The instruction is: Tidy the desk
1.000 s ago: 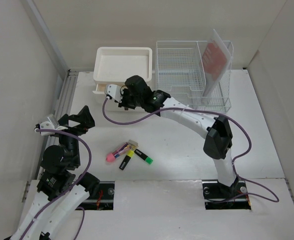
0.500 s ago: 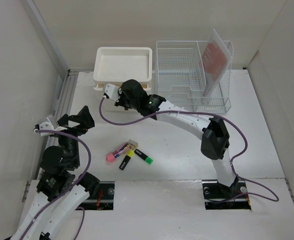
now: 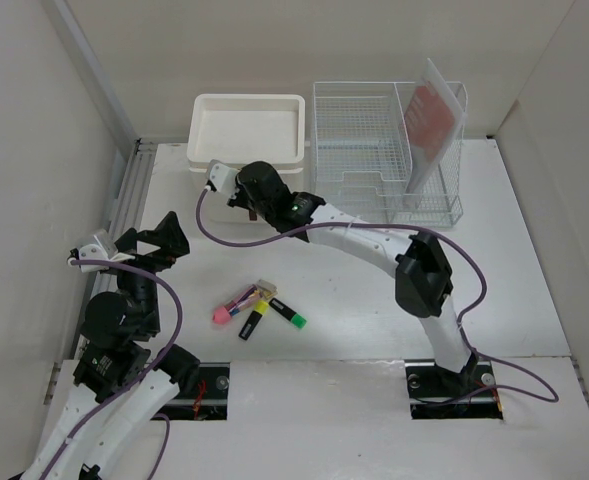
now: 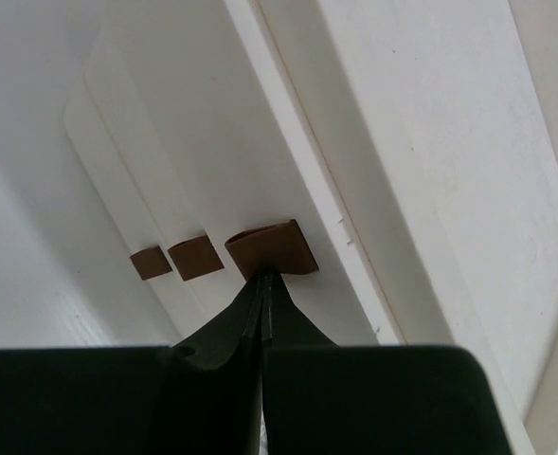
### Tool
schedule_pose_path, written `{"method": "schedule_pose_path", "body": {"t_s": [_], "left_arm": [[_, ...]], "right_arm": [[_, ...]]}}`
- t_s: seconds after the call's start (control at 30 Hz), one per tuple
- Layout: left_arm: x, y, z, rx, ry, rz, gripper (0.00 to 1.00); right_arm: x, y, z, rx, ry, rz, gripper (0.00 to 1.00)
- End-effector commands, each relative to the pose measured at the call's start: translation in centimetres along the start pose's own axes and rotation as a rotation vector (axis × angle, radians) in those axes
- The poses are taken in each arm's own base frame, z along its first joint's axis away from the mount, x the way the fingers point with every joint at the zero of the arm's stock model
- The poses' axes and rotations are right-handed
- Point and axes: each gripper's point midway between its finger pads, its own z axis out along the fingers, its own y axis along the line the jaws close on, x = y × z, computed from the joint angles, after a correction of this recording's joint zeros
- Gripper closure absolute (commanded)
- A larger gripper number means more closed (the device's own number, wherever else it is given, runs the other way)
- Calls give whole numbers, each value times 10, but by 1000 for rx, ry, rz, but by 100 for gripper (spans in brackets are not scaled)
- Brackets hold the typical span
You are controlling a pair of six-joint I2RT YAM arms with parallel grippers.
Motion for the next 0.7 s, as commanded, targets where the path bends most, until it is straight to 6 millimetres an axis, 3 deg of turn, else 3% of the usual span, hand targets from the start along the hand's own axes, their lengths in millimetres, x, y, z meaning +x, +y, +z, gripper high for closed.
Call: {"method": "schedule_pose_path", "body": {"t_s": [0.0,0.4,0.67], "left_arm": [[-11,-3,-1,16,-40,-23,0],[-7,-2,0,14,-33,-17,0],[-7,-2,0,14,-33,-17,0]], "right_arm": [[-11,-22,5,110,-18,35,100],[-13,-41,3,219,-25,68,100],[-13,-41,-2,211,-39,61,100]]}}
